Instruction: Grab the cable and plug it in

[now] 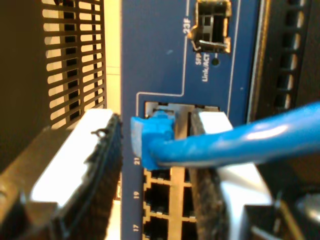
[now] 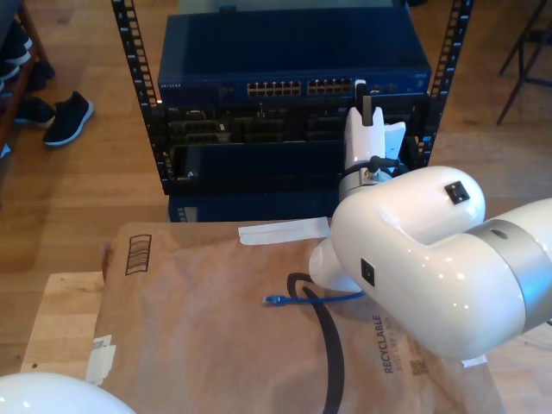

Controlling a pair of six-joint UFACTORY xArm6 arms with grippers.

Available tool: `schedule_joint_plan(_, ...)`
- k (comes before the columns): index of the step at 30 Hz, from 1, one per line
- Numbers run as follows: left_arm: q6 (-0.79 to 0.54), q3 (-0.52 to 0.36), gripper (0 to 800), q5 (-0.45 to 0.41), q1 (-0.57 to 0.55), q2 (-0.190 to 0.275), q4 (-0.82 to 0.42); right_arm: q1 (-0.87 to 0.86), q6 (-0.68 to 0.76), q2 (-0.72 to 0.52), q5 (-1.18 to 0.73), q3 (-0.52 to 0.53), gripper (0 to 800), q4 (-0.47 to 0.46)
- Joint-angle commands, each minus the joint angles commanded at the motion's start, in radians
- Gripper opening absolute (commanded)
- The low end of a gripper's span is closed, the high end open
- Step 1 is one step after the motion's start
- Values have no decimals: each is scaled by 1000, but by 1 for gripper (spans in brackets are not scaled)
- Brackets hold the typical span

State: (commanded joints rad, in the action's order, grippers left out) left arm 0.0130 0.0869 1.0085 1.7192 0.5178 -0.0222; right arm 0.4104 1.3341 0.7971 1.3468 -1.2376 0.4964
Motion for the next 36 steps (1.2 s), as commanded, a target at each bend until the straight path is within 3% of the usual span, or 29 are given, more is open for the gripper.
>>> schedule_joint_plan(2,0,0,800,0,0,0,0,0,0,0,2,0,181,0)
schedule_joint_plan(6,0,0,800,0,0,0,0,-2,3,3,2,-11,50,0)
schedule_joint_plan(8,0,0,800,0,0,0,0,-2,3,6,2,-12,24,0)
schedule_joint_plan(17,0,0,800,0,0,0,0,-2,3,31,-3,-71,6,0)
schedule_joint_plan(19,0,0,800,0,0,0,0,-2,3,28,-3,-63,43,0)
schedule_joint_plan(20,0,0,800,0,0,0,0,-3,3,25,-3,-57,135,-6)
schedule_joint_plan(23,0,0,800,0,0,0,0,-3,3,9,-3,-35,311,-12)
schedule_joint_plan(30,0,0,800,0,0,0,0,2,3,-138,-8,153,350,-18)
schedule_joint_plan(36,0,0,800,0,0,0,0,23,3,-321,-118,388,385,-55)
